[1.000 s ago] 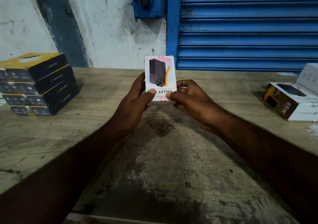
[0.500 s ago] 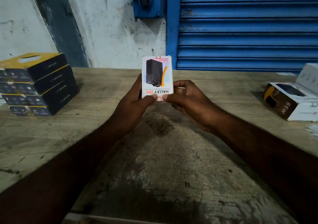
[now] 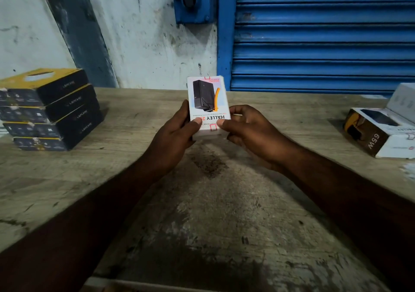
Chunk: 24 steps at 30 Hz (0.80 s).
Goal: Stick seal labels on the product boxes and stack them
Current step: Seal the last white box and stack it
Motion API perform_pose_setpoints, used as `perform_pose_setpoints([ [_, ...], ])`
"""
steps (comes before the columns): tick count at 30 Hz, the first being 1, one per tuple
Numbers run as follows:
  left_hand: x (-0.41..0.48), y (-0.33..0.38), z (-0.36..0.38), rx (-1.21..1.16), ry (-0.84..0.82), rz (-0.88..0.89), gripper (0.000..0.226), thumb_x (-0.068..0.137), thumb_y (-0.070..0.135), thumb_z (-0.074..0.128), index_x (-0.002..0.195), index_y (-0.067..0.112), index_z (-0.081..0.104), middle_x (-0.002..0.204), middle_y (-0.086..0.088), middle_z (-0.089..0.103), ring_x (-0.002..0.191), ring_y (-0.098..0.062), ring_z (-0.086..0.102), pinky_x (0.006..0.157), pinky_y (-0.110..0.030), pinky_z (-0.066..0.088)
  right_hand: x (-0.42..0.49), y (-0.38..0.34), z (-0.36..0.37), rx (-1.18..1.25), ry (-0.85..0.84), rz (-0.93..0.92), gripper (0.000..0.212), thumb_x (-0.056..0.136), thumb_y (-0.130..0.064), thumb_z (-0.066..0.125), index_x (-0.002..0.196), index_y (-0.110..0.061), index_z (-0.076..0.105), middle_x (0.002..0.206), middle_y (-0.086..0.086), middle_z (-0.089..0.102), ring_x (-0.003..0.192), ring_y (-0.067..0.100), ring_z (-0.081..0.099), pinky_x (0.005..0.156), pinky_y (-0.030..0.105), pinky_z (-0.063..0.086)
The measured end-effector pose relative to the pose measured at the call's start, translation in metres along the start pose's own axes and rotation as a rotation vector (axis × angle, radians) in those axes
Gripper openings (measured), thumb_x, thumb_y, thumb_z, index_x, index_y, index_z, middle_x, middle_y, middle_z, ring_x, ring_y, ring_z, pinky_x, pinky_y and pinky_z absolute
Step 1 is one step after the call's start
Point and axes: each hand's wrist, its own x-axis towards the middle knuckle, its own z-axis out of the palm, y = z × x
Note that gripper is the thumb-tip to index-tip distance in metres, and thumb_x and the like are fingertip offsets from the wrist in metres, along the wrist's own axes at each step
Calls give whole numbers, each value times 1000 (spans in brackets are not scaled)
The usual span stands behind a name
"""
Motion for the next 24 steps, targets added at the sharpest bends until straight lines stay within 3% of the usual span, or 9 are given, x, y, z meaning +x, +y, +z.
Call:
perform_pose_setpoints([
  [2,0,0,1,-15,17,-15,37,106,16,45,130,44,49,122,15,67,109,-6,66,90,-26,57,3,1,-1,8,-1,-10,15,100,-10,58,115,-8,55,115,15,71,116,41,64,109,60,44],
  [6,1,1,1,25,52,-14,29,107,26,43,129,42,53,127,7,66,112,-12,66,93,-30,56,-4,2,5,-304,21,-206,47,90,-37,64,131,-16,57,125,-2,70,115,13,67,104,43,51],
  [10,0,0,-1,84,58,17,21,103,44,48,122,50,56,122,9,70,110,-11,69,94,-39,57,-7,7,3,-486,83,-336,36,97,-24,65,133,-21,62,121,-7,72,109,7,69,99,43,54],
  [15,1,-3,-2,209,83,24,37,77,72,55,113,64,57,118,18,71,110,-8,68,98,-45,55,-8,3,0,-623,41,-365,35,100,-22,58,134,-22,63,119,-7,73,107,10,68,96,42,53],
  [18,1,-6,-4,282,128,45,38,77,69,62,113,60,59,116,22,71,107,-3,68,97,-42,55,-11,2,1,-653,13,-357,37,100,-21,58,136,-23,61,120,-5,73,107,13,69,96,44,53],
  [21,-1,-5,-3,384,180,91,38,86,53,70,123,47,60,108,28,69,96,12,65,93,-25,55,-12,1,4,-656,5,-357,36,100,-24,58,135,-24,62,120,-7,73,106,12,68,97,42,53],
  [24,-4,-4,-3,376,192,71,38,83,58,65,119,51,57,104,28,70,99,4,68,90,-37,59,-13,-2,3,-642,13,-352,33,102,-24,57,135,-24,64,122,-10,72,105,3,67,94,23,52],
])
